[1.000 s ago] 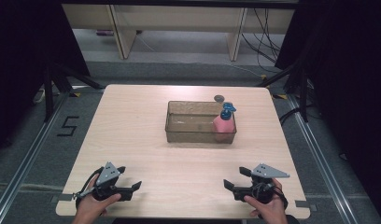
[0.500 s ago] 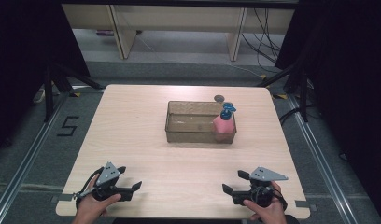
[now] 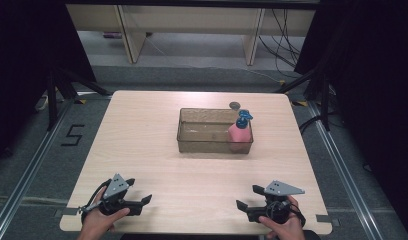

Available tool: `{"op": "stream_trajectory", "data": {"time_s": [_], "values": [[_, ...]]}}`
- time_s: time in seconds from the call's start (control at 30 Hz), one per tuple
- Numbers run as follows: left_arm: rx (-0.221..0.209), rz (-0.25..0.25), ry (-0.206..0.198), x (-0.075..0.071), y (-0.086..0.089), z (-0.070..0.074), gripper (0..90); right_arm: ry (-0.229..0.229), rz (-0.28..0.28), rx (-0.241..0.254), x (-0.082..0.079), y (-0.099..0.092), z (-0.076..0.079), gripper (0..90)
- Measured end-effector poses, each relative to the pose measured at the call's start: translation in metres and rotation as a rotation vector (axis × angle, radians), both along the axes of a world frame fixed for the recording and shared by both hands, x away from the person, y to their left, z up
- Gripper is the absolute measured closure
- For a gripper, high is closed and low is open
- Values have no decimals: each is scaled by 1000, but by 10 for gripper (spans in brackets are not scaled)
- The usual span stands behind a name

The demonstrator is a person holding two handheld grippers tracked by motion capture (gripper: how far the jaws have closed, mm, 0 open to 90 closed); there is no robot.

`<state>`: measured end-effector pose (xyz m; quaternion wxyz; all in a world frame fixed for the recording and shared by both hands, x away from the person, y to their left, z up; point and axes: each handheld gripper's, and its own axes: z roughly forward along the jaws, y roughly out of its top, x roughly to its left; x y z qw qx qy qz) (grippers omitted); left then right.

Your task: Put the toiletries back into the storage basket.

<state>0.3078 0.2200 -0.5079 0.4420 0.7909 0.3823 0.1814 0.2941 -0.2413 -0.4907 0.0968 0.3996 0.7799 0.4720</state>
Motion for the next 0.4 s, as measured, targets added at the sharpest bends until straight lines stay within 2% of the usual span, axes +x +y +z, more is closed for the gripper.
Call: {"op": "stream_trajectory", "data": {"time_s": [0.1, 0.4], "values": [[1, 0, 0, 0, 0, 0, 148, -28, -5, -20, 1, 0, -1, 157], [-1, 3, 4, 0, 0, 0, 148, -2, 7, -14, 0, 1, -1, 157]]}}
